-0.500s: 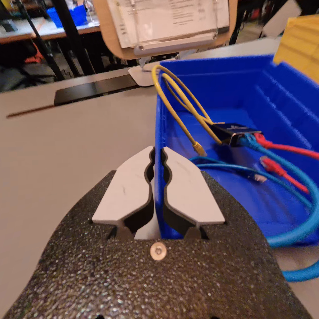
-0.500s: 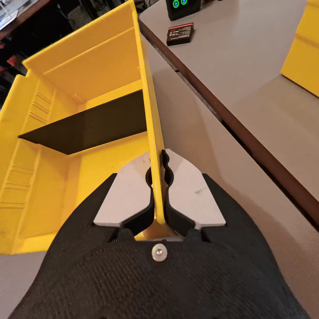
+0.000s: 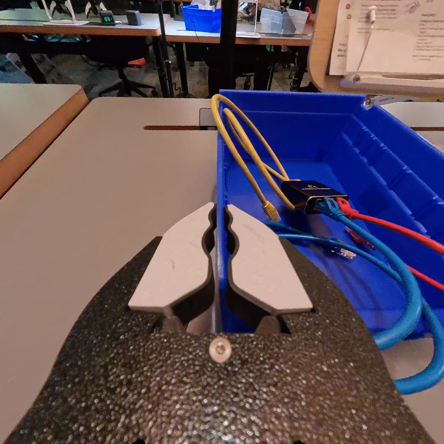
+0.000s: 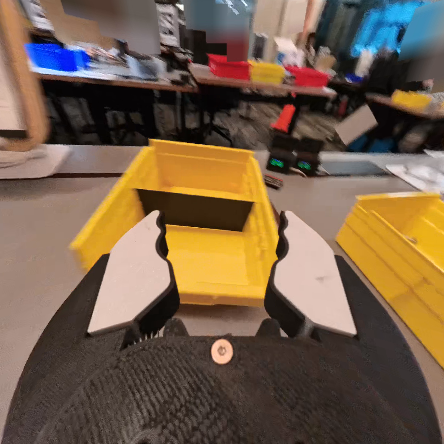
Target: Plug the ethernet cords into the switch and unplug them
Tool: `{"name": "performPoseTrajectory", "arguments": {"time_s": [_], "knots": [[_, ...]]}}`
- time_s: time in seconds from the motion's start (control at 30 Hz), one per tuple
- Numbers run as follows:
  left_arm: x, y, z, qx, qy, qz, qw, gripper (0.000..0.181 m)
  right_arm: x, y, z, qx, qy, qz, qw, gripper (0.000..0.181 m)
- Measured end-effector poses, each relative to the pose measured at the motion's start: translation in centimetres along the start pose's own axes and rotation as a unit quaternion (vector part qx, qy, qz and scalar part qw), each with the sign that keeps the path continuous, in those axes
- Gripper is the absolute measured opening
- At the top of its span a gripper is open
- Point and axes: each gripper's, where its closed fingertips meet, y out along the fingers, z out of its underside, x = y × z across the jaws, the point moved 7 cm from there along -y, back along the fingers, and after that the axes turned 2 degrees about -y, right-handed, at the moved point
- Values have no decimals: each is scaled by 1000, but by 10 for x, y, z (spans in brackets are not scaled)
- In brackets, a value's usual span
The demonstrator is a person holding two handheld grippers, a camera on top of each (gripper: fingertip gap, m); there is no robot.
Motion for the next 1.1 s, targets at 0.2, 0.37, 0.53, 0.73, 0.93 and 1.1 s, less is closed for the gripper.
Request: {"name": "performPoseTrajectory", "arguments": {"time_s": [0.2, 0.37, 0.53, 0.73, 0.93, 1.1], "knots": [[17, -5, -23, 49, 6, -42, 998, 30, 137, -34, 7, -23, 13, -245, 969, 87], [-17, -34, -69, 40, 36, -21, 998, 57, 189, -42, 6, -8, -53, -292, 955, 87], [-82, -11, -76, 182, 65, 86, 977, 71, 216, -53, 8, 5, -55, -352, 934, 86], [-123, 52, -49, 358, 64, 69, 929, 73, 225, -68, -2, 1, -60, -395, 917, 84], [-124, 90, -31, 447, 103, -13, 889, 70, 226, -80, -7, -14, -57, -420, 906, 83], [-114, 104, -9, 493, 90, -47, 864, 65, 221, -79, -9, -19, -50, -426, 903, 82]]}}
